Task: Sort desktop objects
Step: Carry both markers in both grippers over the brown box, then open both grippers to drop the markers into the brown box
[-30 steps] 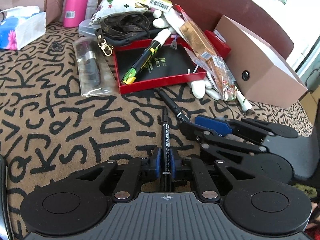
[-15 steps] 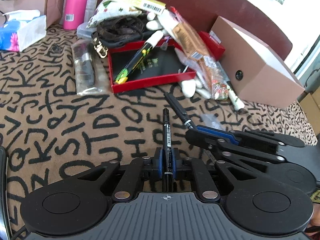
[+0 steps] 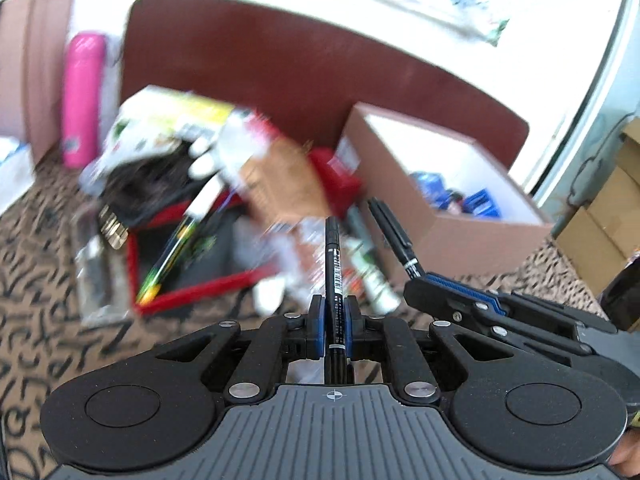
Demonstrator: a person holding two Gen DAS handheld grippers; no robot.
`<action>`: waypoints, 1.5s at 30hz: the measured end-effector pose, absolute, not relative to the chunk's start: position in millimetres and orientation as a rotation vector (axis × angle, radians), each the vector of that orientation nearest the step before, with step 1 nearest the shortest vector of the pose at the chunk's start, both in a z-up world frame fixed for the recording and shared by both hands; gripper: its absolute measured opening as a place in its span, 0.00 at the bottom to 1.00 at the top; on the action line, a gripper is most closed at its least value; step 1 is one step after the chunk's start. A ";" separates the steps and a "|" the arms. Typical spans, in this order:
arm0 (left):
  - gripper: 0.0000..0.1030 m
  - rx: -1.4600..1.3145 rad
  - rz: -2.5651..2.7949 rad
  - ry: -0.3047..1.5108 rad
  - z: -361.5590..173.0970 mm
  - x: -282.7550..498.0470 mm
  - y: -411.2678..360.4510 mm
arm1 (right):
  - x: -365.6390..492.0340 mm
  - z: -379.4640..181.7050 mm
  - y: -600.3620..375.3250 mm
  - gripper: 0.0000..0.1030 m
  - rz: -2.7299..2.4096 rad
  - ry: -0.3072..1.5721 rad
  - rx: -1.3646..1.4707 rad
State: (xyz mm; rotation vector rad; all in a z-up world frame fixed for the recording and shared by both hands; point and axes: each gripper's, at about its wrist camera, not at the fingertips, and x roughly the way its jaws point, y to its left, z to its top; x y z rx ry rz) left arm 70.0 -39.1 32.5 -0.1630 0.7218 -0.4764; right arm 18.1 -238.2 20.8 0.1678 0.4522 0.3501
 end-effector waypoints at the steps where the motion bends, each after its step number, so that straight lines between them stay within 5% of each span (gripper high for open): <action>1: 0.06 -0.160 -0.487 0.710 38.0 73.4 -46.7 | 18.6 24.8 -245.9 0.10 0.337 0.438 0.172; 20: 0.06 -0.143 -0.611 0.626 94.4 163.0 -186.3 | 91.1 68.6 -363.7 0.10 0.058 0.318 0.221; 45: 0.10 -0.045 -0.580 0.802 19.0 265.0 -259.4 | 194.5 9.7 -402.6 0.11 -0.046 0.579 0.054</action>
